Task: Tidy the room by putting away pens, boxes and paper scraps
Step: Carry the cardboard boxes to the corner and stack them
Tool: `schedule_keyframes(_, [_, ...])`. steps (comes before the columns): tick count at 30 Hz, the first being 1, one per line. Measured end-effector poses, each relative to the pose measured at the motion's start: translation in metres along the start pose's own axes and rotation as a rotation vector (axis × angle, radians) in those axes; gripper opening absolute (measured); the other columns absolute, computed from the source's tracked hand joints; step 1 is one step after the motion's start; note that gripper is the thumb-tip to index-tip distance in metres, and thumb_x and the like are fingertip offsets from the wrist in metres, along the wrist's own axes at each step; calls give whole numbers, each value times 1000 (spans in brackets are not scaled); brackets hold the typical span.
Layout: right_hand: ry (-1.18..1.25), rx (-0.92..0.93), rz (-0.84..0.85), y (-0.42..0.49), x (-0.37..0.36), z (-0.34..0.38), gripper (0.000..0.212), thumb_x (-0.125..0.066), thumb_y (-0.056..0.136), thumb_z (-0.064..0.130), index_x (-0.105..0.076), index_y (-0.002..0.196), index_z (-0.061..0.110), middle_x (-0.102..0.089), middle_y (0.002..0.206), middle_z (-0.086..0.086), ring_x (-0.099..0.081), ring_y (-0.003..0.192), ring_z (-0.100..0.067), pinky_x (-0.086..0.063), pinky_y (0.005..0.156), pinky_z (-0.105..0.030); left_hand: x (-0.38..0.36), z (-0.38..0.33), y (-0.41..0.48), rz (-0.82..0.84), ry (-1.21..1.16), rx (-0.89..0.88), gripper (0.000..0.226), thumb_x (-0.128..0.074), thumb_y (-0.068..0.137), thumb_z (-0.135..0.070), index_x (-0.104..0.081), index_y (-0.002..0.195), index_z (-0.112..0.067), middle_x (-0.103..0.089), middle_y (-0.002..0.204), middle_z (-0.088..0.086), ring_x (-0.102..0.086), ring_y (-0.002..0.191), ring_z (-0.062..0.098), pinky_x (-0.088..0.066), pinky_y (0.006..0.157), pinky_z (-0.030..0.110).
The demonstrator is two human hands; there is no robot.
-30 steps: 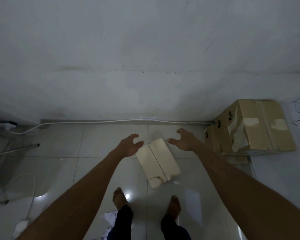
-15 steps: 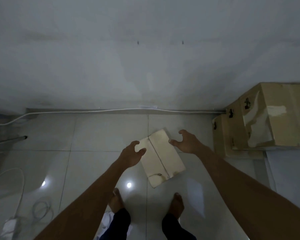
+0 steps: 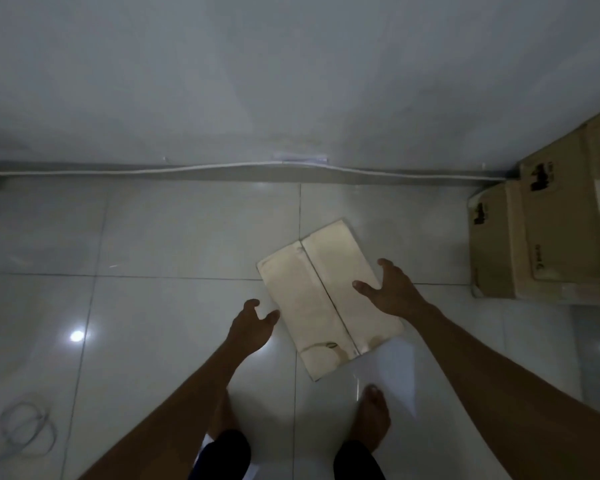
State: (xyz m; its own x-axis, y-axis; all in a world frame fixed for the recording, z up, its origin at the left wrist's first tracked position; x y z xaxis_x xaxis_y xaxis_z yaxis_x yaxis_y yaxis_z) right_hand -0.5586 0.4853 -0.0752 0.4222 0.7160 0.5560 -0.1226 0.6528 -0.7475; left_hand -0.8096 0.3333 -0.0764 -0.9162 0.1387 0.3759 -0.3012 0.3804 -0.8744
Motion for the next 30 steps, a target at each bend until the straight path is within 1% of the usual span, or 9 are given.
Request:
schedule_keyframes(4, [5,-22,-47,40,-17,-21,99,-62,80,60,-15,151,10,-20,157,-14,-23,143,-32,-26,115,-45,-34,12,44,32,-111,40,73,-58,91,-41,-24,148,-9,-35,150,15,-40,135,30,-34,111,40])
schedule_keyframes(9, [-2,-62,-103,78,-33,-42,101,-59,79,65,-14,151,10,-21,156,-16,-25,141,-36,-27,113,-48,-67,26,79,45,-166,90,82,-57,92,-41,-14,150,-3,-29,154,15,-34,139,30,-31,109,35])
schedule_keyframes(13, [83,-109,-69,94,-56,-54,101,-61,78,65,-15,150,11,-27,152,-18,-33,137,-36,-32,111,-47,-81,33,99,80,-339,89,76,-65,88,-33,-25,146,-6,-44,143,13,-47,127,30,-41,105,38])
schedule_keyframes(15, [124,-135,-63,96,-69,-59,100,-62,76,65,-18,147,11,-35,146,-18,-41,130,-36,-37,107,-46,-81,33,108,81,-386,64,81,-71,76,-44,-35,141,-9,-53,135,9,-54,119,28,-45,103,41])
schedule_keyframes(17, [91,-155,-98,96,-77,-60,101,-62,73,70,-19,144,12,-37,141,-17,-42,126,-38,-38,105,-50,-79,39,121,77,-388,48,87,-67,64,-55,-43,136,-11,-57,130,7,-57,114,26,-46,101,42])
schedule_keyframes(21, [76,-177,-140,93,-86,-52,100,-60,71,73,-24,139,8,-40,137,-18,-45,123,-39,-40,102,-50,-60,32,118,20,-405,-19,58,-63,87,-33,-41,138,-16,-54,132,3,-54,116,25,-46,101,44])
schedule_keyframes(26, [221,-110,-100,87,-112,-29,92,-67,71,66,-33,133,7,-47,131,-17,-51,118,-35,-46,98,-44,-10,23,133,-129,-355,-138,59,-59,91,-21,-32,143,-25,-47,132,-1,-47,118,24,-41,104,46])
schedule_keyframes(28, [296,-94,-97,87,-122,-22,89,-69,71,63,-33,131,9,-49,128,-16,-53,115,-34,-47,96,-46,6,24,143,-157,-317,-146,60,-59,90,-22,-32,143,-21,-46,137,1,-47,121,25,-41,105,46])
schedule_keyframes(30, [369,-96,-77,88,-132,-19,86,-71,72,60,-30,130,12,-51,128,-14,-55,113,-33,-48,94,-43,17,28,149,-174,-285,-132,51,-56,91,-20,-37,138,-14,-50,134,6,-50,117,27,-44,101,45])
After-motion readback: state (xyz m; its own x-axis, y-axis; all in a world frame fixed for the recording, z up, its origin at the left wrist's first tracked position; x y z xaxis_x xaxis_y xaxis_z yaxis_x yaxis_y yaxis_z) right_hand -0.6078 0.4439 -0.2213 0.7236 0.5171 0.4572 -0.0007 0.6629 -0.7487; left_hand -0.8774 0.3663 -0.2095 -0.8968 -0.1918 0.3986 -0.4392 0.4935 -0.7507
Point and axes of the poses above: each hand's wrist, its own y-axis towards the middle knuckle, its own x-axis out of the back of the hand, z = x × y, the point moved 8 cm from there along y, towards the middle knuckle
